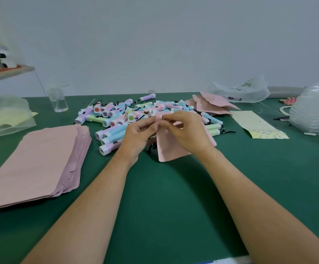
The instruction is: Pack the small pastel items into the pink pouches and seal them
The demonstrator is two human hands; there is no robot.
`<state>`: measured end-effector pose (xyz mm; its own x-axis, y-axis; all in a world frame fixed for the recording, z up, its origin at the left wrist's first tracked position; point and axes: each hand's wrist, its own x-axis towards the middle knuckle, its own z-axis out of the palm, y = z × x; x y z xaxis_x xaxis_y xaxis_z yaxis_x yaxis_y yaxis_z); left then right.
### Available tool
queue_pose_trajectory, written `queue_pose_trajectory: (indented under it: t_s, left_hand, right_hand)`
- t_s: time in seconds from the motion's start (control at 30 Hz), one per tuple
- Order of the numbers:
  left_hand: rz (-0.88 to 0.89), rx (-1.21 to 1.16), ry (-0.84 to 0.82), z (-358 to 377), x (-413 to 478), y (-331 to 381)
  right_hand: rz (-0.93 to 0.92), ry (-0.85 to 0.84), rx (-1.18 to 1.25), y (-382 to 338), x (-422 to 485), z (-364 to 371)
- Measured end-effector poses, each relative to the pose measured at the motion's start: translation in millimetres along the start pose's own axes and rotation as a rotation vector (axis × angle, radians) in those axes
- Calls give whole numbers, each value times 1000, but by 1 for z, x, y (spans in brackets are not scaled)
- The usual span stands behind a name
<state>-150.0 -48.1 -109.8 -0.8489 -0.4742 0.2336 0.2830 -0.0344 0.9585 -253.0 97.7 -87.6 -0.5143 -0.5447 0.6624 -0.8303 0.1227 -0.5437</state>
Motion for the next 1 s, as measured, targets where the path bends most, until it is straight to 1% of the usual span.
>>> queue_pose_trajectory:
  t_s: [0.13,0.23,0.37,0.47,0.7,0.8,0.9,0.93,1.0]
  left_hand:
    - [13,62,-16,1,1,-2]
    - [5,57,-18,1,1,-3]
    - [3,56,-13,1,1,-3]
    - [4,54,-20,3,-1,-2]
    - [-16,78,2,4,-2,-2]
    - [-44,76,30,4,0,-2]
    - [-73,39,118,0,2,-4]
    - [-82,13,142,-1,3,-4]
    - [-79,-50,181,-4,5,-5]
  right_hand:
    - [27,37,32,1,-2,-2]
    - [18,22,23,2,-1,-3]
    - [-17,-36,-60,5,0,-6]
    - [-61,-56,-178,5,-1,-7]
    - [-15,-120,-288,-2,-3,-6]
    - [7,-84,-304,-3,-1,-8]
    - [84,13,-285,5,4,-21]
    - [120,60,-303,11,6,-30]
    - [200,166,-449,31,7,-57]
